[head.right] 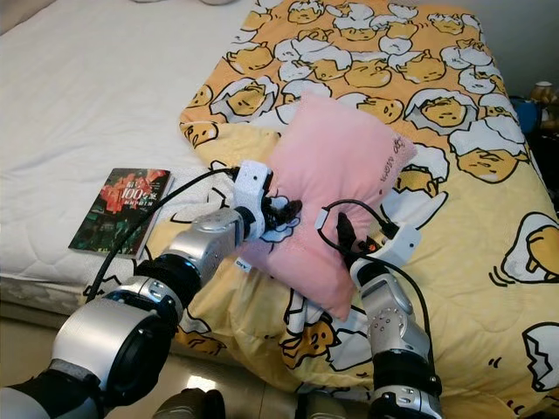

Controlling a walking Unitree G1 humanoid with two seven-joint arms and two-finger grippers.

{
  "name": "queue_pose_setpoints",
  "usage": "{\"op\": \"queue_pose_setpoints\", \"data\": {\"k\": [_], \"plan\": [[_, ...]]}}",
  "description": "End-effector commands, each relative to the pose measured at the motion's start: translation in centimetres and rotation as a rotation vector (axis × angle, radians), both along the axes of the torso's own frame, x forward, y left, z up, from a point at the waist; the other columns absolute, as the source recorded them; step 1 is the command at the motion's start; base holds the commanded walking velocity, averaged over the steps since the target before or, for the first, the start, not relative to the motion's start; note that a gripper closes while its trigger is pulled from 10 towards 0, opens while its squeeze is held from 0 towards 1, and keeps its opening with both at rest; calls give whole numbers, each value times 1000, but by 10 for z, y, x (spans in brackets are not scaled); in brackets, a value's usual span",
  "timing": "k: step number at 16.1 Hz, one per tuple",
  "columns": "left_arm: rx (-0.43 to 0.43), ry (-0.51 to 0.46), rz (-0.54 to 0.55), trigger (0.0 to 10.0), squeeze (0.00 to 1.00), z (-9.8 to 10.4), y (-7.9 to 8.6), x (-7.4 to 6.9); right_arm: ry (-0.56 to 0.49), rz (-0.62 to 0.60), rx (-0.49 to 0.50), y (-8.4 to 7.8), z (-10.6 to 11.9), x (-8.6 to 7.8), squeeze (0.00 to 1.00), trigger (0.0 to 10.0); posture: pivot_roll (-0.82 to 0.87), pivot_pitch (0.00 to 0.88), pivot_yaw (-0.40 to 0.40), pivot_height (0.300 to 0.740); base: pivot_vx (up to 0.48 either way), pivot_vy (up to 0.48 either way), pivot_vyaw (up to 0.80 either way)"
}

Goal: Clean up the room

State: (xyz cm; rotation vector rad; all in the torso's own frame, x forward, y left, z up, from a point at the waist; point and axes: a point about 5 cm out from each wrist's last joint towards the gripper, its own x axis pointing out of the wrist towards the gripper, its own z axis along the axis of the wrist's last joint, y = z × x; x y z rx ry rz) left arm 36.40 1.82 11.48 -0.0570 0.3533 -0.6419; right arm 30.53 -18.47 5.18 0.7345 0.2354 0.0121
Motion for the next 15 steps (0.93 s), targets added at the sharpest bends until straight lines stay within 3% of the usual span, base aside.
{"op": "queue_pose_setpoints", "data": {"k": [1,7,11,15], "plan": [[17,72,-40,0,0,-18,-4,-11,39,60,6,13,-9,-2,0,0,24,149,28,740,0,0,0],[-3,43,-27,0,0,-20,2,-11,56,85,-64,17,-15,-3,0,0,21,122,21,740,0,0,0],[-18,32,-47,0,0,-19,-10,-14,74,120,-104,20,-19,2,0,0,32,82,1,740,0,0,0],[-12,25,-57,0,0,-21,-8,-15,78,132,-108,25,-21,4,0,0,44,67,-6,740,0,0,0]]}}
